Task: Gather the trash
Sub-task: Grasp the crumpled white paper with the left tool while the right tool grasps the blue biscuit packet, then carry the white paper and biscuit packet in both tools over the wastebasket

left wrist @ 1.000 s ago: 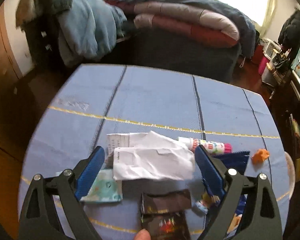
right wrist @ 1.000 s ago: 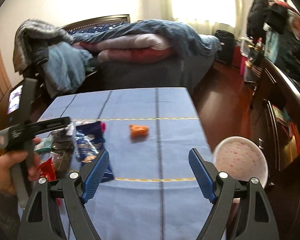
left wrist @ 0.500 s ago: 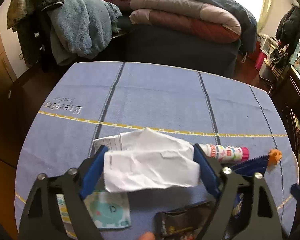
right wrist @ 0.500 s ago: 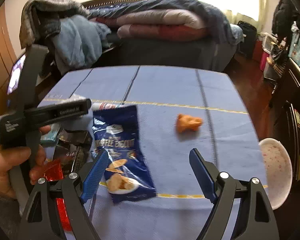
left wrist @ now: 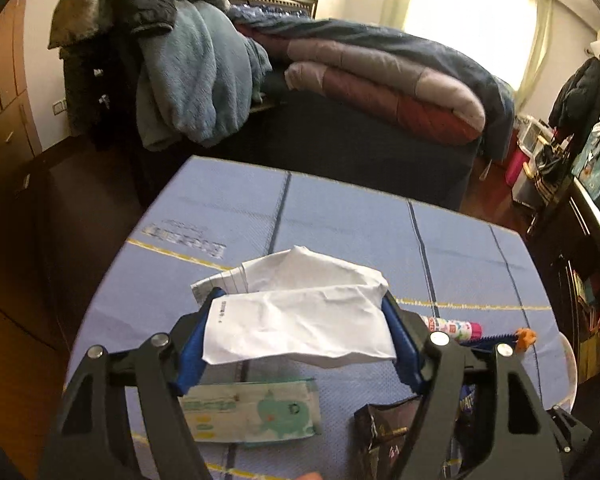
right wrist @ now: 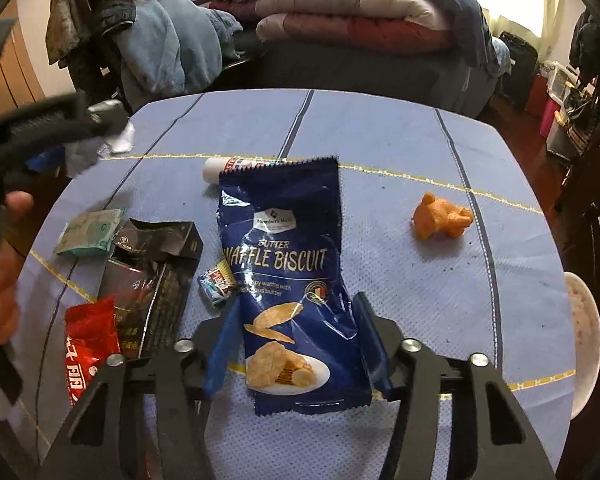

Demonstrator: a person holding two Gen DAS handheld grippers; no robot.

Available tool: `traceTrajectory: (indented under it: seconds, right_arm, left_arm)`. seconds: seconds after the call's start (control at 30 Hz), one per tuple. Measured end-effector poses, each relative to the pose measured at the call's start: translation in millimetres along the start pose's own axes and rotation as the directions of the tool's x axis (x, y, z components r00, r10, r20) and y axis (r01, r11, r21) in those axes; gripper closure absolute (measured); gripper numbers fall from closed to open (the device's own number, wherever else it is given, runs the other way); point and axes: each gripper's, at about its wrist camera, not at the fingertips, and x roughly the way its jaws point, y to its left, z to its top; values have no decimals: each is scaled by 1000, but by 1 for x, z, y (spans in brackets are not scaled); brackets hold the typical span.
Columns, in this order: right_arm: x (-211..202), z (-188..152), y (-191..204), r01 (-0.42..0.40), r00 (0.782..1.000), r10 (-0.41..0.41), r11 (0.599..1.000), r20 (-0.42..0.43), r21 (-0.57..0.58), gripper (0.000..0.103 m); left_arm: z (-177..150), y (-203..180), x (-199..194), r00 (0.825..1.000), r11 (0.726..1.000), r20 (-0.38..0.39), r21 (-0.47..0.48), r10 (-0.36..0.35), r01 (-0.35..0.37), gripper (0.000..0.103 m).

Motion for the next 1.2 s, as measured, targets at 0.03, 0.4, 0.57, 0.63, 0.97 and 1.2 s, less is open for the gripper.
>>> traceTrajectory:
  seconds: [0.03, 0.4, 0.57, 0.63, 0.97, 1.2]
  right_arm:
    - [-1, -1, 0, -1, 1000, 1, 1000, 2, 2, 56]
    - [-24, -1, -14, 20, 998, -21, 999, 55, 27, 80]
    - [-43, -3, -28, 18, 996, -22, 998, 87, 54, 80]
    - [-54, -6, -36, 19, 994, -27, 997, 105, 72, 80]
    - [-109, -21, -75, 21, 979, -51, 988, 199, 150, 80]
    - [-143, -39, -115, 46, 963, -105, 971, 247, 234, 80]
  left_arm:
    - [1, 1, -3, 1000, 1000, 7, -1, 1, -1, 29]
    - [6, 3, -35, 998, 1000, 58, 1, 26, -26, 28]
    - [6, -14, -56, 996, 999, 86, 33, 4, -7, 28]
    - [5, -26, -67, 995, 998, 103, 55, -13, 7, 28]
    - [-4, -105, -111, 976, 975, 156, 186, -151, 121, 28]
    - [-15, -171, -126, 955, 933, 140, 289, -262, 214, 28]
